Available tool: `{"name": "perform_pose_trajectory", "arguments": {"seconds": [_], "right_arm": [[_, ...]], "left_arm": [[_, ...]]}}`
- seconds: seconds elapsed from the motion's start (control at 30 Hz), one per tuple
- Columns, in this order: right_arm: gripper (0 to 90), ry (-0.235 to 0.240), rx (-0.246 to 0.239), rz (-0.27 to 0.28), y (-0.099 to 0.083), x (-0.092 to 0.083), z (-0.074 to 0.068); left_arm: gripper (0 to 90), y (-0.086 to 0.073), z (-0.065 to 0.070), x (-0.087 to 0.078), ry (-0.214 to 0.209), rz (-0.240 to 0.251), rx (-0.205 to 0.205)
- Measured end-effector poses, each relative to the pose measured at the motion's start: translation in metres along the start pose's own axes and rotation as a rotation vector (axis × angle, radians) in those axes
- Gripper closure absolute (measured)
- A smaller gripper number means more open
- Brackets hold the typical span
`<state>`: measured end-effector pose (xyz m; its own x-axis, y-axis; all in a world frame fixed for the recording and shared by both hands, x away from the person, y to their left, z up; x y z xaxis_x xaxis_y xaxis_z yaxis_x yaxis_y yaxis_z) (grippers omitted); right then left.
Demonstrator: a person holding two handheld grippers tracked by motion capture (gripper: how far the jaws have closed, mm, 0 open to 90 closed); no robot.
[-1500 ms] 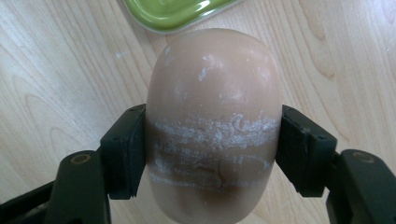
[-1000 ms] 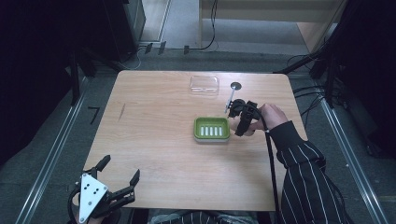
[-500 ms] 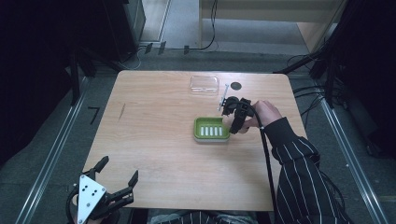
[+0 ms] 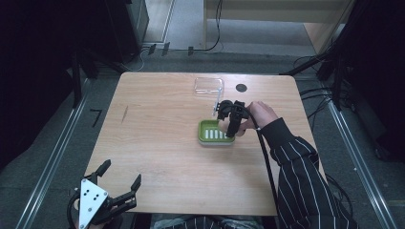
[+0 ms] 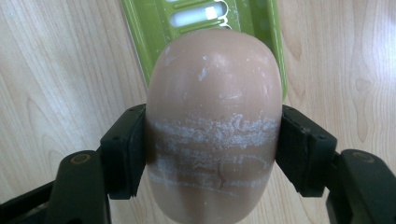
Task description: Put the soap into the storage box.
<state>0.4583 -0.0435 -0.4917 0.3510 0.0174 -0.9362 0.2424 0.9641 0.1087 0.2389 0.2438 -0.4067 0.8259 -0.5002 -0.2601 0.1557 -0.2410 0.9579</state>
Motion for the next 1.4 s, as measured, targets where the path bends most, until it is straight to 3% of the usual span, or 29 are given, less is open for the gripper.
{"name": "perform_pose_trajectory", "arguments": {"seconds": [0.33, 0.7, 1.4], "right_arm": [[33.7, -0.004, -0.061, 0.006, 0.010, 0.007, -0.004], [33.6, -0.003, -0.096, 0.012, 0.019, 0.008, -0.007], [33.6, -0.003, -0.114, 0.020, 0.026, 0.016, -0.005]], "left_arm": [[9.6, 0.000, 0.000, -0.001, 0.001, -0.002, 0.005], [9.6, -0.002, -0.001, -0.006, 0.018, 0.000, -0.003], [9.6, -0.003, -0.002, -0.013, 0.036, -0.003, -0.009]]}}
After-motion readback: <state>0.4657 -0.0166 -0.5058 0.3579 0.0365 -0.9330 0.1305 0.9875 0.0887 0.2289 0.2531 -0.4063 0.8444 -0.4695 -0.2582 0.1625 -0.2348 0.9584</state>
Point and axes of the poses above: each handheld gripper's, and its own axes: x roughly forward along the jaws, y roughly out of its top, z roughly to its right, the point moved 10 cm from there along x, roughly forward along the jaws, and after that the axes turned 14 degrees about -y, right-handed, at the moved point
